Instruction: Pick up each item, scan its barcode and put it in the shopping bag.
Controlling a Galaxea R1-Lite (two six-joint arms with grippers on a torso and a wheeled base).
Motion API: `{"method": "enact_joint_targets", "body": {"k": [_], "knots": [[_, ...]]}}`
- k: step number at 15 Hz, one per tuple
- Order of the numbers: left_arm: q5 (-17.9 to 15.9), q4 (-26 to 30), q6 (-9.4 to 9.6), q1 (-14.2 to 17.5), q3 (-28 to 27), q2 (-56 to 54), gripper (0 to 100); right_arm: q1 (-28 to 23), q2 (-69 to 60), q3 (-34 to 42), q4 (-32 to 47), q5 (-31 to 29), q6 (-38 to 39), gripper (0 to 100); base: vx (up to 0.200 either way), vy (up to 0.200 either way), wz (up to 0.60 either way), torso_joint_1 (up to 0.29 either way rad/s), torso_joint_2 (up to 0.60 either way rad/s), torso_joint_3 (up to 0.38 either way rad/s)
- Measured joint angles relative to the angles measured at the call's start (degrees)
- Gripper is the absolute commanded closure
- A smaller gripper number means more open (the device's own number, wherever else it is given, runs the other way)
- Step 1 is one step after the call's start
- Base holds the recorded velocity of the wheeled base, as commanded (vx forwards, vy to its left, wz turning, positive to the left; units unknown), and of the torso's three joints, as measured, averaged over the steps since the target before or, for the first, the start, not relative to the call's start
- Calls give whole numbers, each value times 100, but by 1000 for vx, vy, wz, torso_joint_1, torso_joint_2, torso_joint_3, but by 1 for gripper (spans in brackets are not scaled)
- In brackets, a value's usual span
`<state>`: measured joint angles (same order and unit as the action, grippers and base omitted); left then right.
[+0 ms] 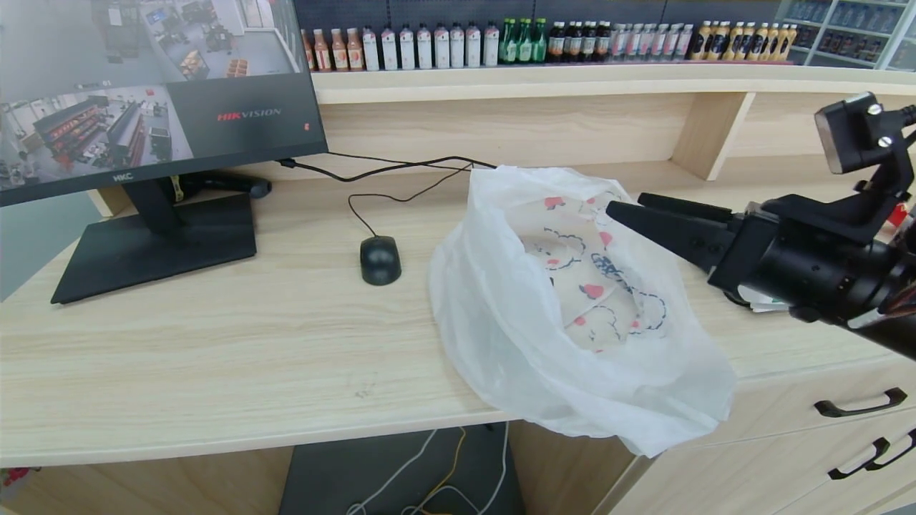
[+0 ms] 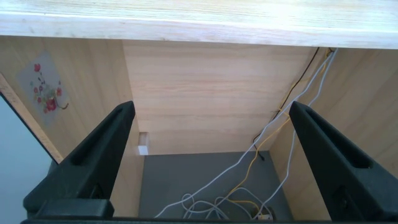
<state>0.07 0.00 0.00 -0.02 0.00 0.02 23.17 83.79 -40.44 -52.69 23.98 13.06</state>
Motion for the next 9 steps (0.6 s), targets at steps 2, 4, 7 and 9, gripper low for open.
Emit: {"method": "enact_joint_targets", "body": {"k": [2,4,7,9], "knots": [[0,0,0,0,0,0,0,28,-357,382,11,-200,-562,0,0,0,0,0,0,0],[0,0,0,0,0,0,0,37,-645,642,15,-288,-1407,0,0,0,0,0,0,0],[0,0,0,-5,0,0,0,41,-948,983,-38,-683,-2047,0,0,0,0,0,0,0],[0,0,0,-2,0,0,0,20,-1025,1090,-482,-901,-2080,0,0,0,0,0,0,0]]}}
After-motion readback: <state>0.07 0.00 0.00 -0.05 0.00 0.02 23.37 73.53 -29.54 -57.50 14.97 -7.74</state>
